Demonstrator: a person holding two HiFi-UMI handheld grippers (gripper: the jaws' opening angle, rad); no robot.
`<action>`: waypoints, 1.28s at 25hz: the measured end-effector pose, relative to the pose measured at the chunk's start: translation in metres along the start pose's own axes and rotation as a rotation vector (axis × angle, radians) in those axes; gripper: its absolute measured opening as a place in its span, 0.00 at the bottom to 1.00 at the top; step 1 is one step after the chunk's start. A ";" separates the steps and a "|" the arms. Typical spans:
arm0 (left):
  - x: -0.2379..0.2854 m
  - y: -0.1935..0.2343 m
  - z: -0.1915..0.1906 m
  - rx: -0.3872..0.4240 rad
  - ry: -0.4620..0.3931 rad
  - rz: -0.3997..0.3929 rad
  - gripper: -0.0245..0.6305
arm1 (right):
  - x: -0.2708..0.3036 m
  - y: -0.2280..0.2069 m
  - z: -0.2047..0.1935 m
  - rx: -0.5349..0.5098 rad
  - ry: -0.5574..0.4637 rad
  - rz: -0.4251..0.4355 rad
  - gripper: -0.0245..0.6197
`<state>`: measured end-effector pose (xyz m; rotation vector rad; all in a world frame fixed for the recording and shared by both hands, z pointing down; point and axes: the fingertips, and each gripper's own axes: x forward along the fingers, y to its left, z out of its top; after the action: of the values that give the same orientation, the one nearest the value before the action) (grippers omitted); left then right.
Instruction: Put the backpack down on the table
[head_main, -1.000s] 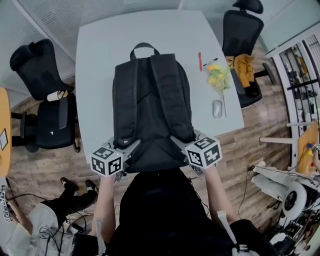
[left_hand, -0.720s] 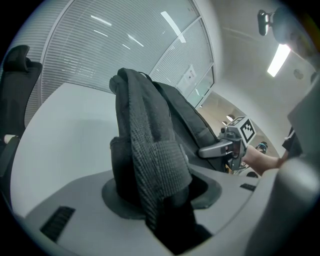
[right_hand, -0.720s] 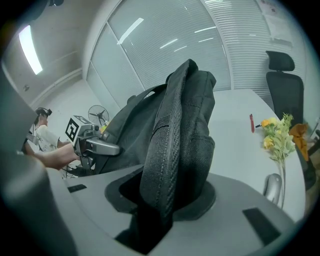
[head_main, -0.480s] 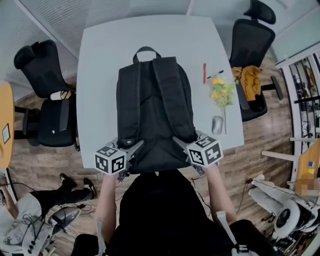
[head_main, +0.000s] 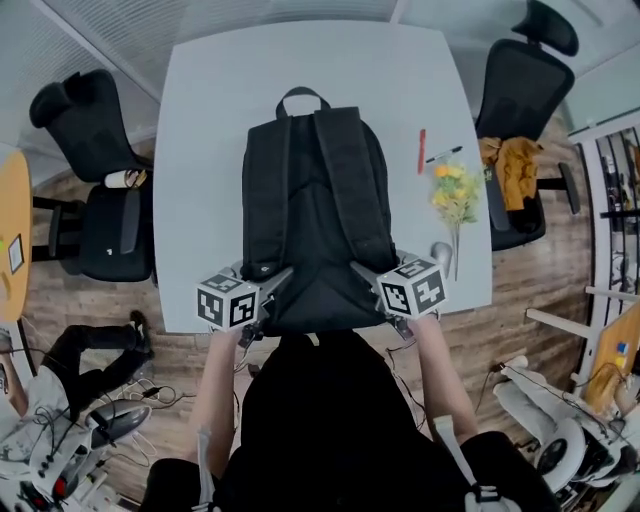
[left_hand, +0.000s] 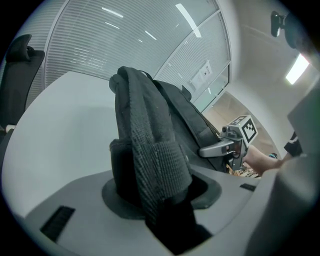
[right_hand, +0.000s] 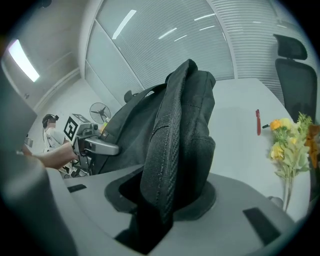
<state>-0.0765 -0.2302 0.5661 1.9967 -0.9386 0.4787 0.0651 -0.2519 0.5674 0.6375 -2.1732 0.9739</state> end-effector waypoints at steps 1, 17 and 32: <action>0.003 0.002 0.001 -0.005 0.006 0.001 0.32 | 0.002 -0.003 0.001 0.004 0.005 0.002 0.26; 0.023 0.028 0.000 -0.085 0.061 0.007 0.33 | 0.025 -0.023 0.005 0.056 0.055 0.050 0.29; 0.033 0.049 -0.010 -0.168 0.058 0.001 0.39 | 0.039 -0.035 0.009 0.095 0.073 0.084 0.37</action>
<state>-0.0925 -0.2542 0.6190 1.8218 -0.9131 0.4413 0.0591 -0.2867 0.6075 0.5504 -2.1141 1.1331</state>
